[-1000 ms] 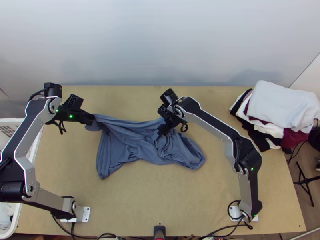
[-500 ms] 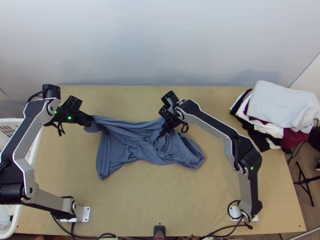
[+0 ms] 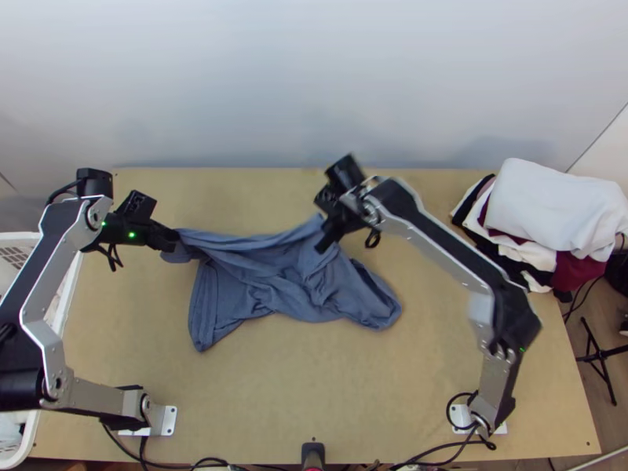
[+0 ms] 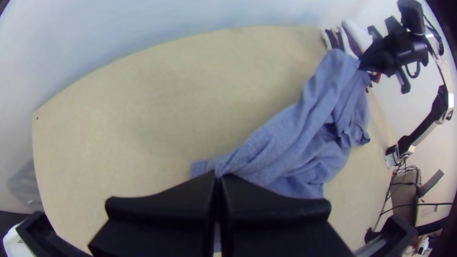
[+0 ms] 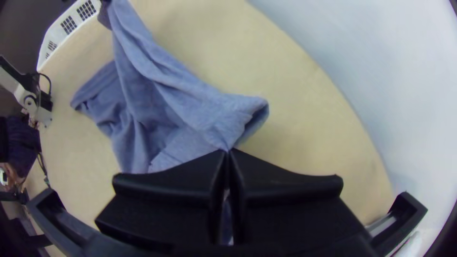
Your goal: Fold the t-shirt
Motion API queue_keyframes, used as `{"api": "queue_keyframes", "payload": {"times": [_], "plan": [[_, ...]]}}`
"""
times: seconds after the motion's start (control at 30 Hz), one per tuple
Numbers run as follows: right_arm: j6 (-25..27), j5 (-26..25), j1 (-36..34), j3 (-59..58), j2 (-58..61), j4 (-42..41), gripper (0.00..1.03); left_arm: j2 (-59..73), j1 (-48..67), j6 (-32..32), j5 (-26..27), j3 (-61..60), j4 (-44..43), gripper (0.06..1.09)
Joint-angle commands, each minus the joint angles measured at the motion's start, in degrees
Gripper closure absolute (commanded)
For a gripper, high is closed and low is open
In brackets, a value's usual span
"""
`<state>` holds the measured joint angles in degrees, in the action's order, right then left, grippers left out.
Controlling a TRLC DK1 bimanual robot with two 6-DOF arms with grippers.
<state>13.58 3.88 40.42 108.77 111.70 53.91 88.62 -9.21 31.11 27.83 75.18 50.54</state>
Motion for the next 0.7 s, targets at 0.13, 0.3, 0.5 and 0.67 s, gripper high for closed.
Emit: {"api": "queue_keyframes", "payload": {"times": [0.13, 0.3, 0.5, 0.67], "plan": [[0.6, 2.4, -3.9, 20.9, -10.9, 18.9, 1.00, -8.8, -10.8, -1.9, 6.2, 3.1, 5.8, 1.05], [-2.2, 8.0, -6.3, 19.4, -15.3, 22.6, 1.00, -14.6, -14.1, -2.3, 9.3, 5.1, 9.7, 1.05], [-1.9, 12.7, -5.7, 16.4, -19.6, 27.6, 1.00, -19.3, -10.9, -2.3, 11.0, 10.9, 14.0, 1.05], [-1.9, 14.9, -5.2, 10.4, -25.6, 28.2, 1.00, -21.9, -7.0, -1.6, 12.4, 17.3, 18.3, 1.05]]}}
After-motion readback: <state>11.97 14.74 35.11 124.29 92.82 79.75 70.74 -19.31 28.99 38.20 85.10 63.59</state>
